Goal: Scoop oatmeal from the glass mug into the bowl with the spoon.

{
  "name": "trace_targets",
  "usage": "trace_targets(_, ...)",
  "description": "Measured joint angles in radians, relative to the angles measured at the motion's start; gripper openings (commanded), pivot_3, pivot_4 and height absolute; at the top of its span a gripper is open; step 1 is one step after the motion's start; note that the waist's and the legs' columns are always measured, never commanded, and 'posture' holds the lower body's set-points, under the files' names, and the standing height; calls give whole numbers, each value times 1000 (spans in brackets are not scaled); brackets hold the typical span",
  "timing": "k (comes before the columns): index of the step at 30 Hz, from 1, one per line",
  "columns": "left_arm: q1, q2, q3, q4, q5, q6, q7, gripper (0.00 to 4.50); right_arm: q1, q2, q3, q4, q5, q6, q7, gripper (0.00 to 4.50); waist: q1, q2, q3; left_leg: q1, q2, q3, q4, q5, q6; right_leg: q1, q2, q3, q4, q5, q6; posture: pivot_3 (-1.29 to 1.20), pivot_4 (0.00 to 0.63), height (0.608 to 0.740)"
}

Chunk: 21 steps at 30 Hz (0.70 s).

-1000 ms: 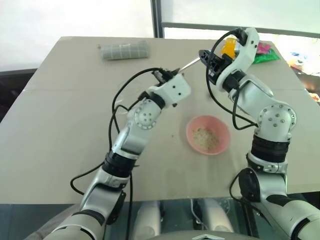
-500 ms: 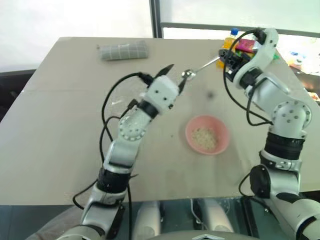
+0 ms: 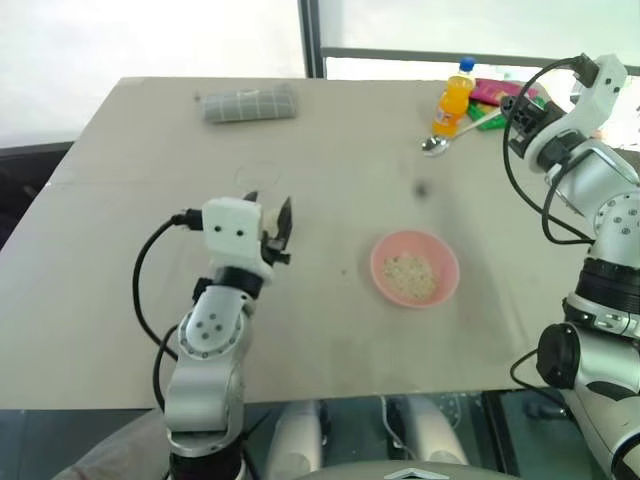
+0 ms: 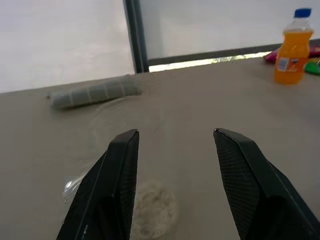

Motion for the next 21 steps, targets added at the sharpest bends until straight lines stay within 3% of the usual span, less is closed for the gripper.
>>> trace_targets(6, 96, 0, 64, 20, 2, -7, 44, 2428, 0, -16, -17, 17, -26, -11, 9, 0, 3, 0, 0, 0, 0, -1, 0, 0, 0, 0, 0, -1, -1, 0, 0, 0, 150, 740)
trace_targets(21, -82, 114, 138, 449, 0, -266, 68, 2428, 24, -16, -52, -23, -30, -9, -17, 0, 2, 1, -1, 0, 0, 2, 0, 0, 1, 0, -1, -1, -1, 0, 0, 0, 150, 740)
